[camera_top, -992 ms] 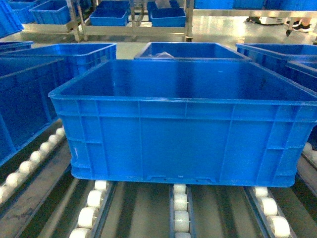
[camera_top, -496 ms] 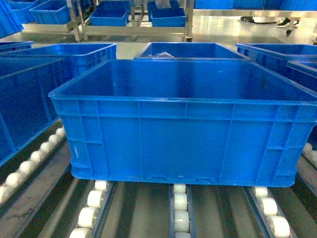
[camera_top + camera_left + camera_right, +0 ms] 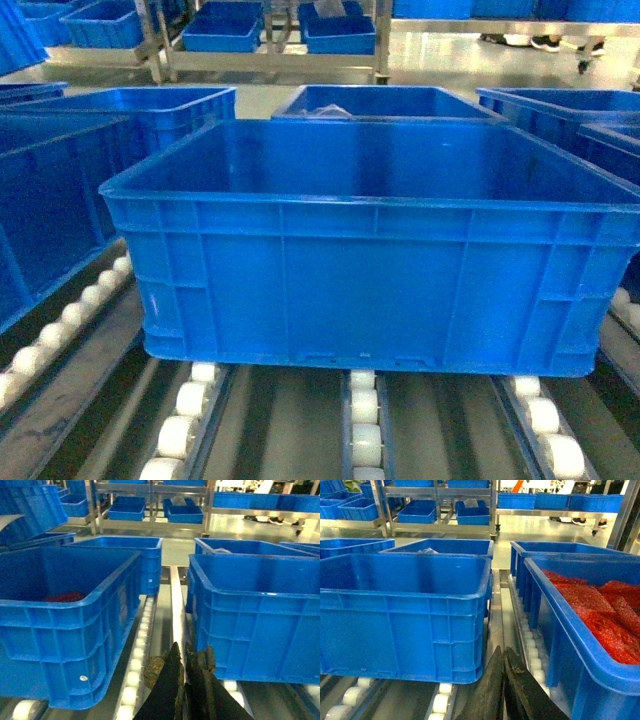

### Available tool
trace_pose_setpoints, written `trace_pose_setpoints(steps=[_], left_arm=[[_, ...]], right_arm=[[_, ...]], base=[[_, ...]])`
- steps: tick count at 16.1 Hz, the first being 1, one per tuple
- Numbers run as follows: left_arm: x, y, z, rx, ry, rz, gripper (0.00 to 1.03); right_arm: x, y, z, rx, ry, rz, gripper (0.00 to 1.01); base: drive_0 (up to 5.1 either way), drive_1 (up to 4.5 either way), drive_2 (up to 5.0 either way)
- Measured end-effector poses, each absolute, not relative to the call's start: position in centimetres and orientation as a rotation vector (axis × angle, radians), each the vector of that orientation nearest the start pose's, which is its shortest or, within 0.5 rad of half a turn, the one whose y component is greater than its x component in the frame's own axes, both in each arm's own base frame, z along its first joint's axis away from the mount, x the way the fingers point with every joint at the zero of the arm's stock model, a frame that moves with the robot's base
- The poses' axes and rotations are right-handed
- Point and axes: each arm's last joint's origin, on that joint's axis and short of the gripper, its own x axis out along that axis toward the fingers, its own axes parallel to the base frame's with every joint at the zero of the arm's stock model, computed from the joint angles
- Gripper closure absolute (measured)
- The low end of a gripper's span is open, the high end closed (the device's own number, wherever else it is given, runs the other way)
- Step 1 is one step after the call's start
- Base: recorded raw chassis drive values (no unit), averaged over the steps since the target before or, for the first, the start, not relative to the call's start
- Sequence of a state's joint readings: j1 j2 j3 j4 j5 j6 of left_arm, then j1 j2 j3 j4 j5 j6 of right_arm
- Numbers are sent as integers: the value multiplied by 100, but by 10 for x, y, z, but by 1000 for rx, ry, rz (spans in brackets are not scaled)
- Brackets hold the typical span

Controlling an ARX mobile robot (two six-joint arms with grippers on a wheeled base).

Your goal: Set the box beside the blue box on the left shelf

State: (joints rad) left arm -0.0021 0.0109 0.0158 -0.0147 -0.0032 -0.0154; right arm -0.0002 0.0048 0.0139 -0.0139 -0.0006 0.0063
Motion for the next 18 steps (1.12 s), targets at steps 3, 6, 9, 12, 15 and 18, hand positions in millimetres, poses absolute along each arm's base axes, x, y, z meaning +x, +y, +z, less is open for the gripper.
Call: trace_pose_setpoints(steps=[3, 6, 9, 12, 15, 18], left_arm=[[97, 0, 167, -15, 1, -1, 30], [97, 0, 167, -14, 1, -1, 5], [97, 0, 167, -14, 1, -1, 5], [97, 0, 167, -14, 1, -1, 5], [97, 0, 167, -14, 1, -1, 5], [97, 0, 167, -14, 1, -1, 5]], right_arm=[[97, 0, 167, 6, -3, 0, 26], [97, 0, 167, 6, -3, 0, 4], [97, 0, 167, 6, -3, 0, 3], [97, 0, 167, 6, -4, 0, 3], [97, 0, 167, 6, -4, 0, 3], [97, 0, 167, 6, -4, 0, 3]], base=[[0, 0, 0], [0, 0, 0], [0, 0, 0], [0, 0, 0], [0, 0, 0], [0, 0, 0]])
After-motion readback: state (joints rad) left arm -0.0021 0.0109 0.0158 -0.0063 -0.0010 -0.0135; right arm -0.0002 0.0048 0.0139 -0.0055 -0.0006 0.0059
